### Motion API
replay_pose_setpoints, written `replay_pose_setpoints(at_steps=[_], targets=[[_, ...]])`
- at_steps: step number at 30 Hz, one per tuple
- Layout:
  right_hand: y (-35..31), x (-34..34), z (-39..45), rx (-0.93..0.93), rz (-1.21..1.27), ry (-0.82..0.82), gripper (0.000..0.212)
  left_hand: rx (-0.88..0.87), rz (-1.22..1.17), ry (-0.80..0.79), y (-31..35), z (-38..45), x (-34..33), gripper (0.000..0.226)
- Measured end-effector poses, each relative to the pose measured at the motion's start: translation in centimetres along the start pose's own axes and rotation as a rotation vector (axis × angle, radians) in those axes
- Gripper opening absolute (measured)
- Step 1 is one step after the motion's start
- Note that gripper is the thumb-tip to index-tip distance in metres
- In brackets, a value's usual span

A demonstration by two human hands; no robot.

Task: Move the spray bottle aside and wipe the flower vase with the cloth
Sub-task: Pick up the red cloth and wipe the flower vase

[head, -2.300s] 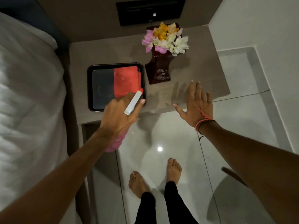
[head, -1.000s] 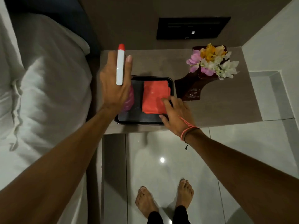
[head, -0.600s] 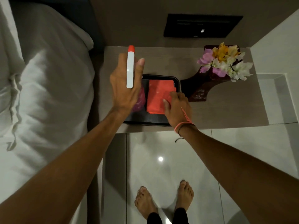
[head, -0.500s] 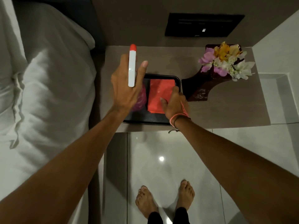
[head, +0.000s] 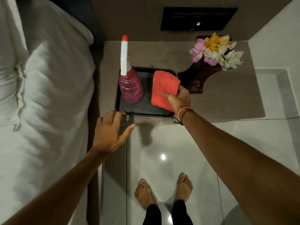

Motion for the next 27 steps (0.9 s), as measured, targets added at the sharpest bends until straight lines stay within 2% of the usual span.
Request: replay_pose_setpoints(at_steps=[3,5,8,11,13,19,21,22,24,27], targets=[[1.9,2.5,-1.8,-0.032,0.229,-0.06,0.049,-0.093,-0.218,-0.015,4.3,-0.2,0.0,0.067],[3.2,3.9,-3.2,-0.089,0.367,-0.133,0.049,0.025,-0.516,-0.054,6.8,0.4,-0.4,0.062],[5.0,6.1,-4.9,-0.171,0.539,-0.261,0.053,0.264,-0.939,-0.134,10.8,1.9,-1.9,0.067],[6.6,8.1,-5.9,-0.224,0.588,-0.364,0.056,0.336,-1.158,-0.236,14.3,3.2,-3.6,0.053],[7.3,9.5,-6.0,-0.239,0.612,-0.397,0.056,0.338,-1.197,-0.282,15.8,3.7,-4.5,0.042],[8.8,13.2,-5.3,-0.307,0.73,-0.416,0.061,0.321,-1.112,-0.35,19.6,4.6,-5.4,0.038],[9.1,14.1,-5.0,-0.343,0.776,-0.395,0.063,0.191,-0.957,-0.317,22.0,5.4,-3.8,0.037],[9.2,14.3,-4.8,-0.367,0.819,-0.371,0.064,0.079,-0.77,-0.246,23.1,6.0,-2.4,0.038],[9.0,14.8,-4.2,-0.392,0.94,-0.31,0.057,-0.134,-0.359,-0.002,25.2,7.4,1.3,0.047],[8.5,15.5,-2.8,-0.397,1.108,-0.211,0.028,-0.299,0.052,0.392,28.1,10.2,6.9,0.063]])
Point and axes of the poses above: each hand's wrist, its own z-axis towards the middle knuckle, its own x-axis out of the back of the hand, y = z × x, the point moved 7 cm from there along z, towards the middle knuckle, and after that the axes turned 1 degree about -x, right-handed, at the moved point
